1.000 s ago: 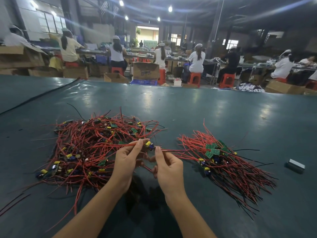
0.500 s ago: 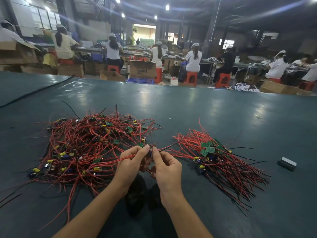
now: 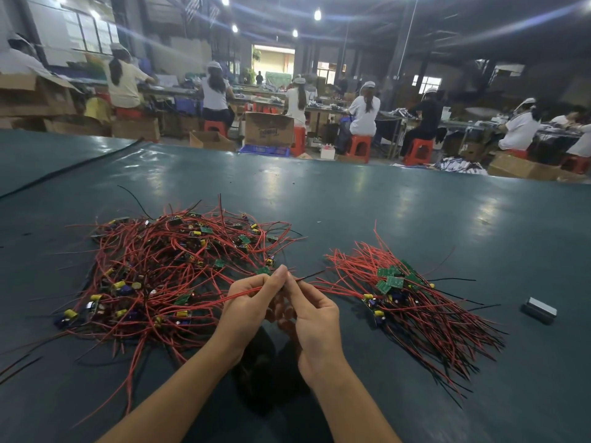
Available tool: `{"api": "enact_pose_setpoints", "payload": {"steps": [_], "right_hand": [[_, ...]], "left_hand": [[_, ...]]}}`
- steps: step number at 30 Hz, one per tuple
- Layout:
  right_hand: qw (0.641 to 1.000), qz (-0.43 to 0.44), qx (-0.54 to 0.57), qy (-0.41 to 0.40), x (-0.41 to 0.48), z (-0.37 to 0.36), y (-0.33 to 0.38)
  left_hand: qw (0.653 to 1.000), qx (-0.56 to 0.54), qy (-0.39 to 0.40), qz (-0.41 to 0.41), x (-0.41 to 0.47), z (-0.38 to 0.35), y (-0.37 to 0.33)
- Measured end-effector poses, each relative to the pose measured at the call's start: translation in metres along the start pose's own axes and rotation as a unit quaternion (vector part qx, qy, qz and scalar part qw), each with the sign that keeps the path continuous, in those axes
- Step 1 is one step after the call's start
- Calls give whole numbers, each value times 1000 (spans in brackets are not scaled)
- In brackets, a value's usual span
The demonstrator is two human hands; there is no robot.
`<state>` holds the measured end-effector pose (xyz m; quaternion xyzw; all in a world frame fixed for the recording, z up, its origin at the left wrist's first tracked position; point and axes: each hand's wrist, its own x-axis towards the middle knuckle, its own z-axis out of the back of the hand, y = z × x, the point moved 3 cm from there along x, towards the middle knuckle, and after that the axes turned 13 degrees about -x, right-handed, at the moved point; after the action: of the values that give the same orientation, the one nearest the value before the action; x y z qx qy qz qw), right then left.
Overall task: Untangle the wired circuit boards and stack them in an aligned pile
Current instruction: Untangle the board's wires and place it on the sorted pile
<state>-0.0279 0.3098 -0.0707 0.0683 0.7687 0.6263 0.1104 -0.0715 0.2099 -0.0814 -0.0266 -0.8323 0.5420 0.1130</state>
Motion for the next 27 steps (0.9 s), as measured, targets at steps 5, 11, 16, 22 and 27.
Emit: {"api": "enact_pose_setpoints", "payload": {"steps": [5, 11, 16, 22, 27], "right_hand": [[999, -31, 42, -8, 3, 1, -2], [996, -63, 47, -38, 9, 8, 0], [993, -62, 43, -92, 16, 21, 4], [984, -59, 82, -144, 23, 41, 12], [976, -53, 141, -158, 22, 47, 14]], "left_hand": [[1000, -18, -4, -21, 1, -6, 1], [999, -16, 3, -52, 1, -9, -1], [997, -11, -1, -77, 2, -10, -4], [996, -2, 12, -83, 3, -12, -4], [996, -6, 5, -89, 2, -7, -6]]}}
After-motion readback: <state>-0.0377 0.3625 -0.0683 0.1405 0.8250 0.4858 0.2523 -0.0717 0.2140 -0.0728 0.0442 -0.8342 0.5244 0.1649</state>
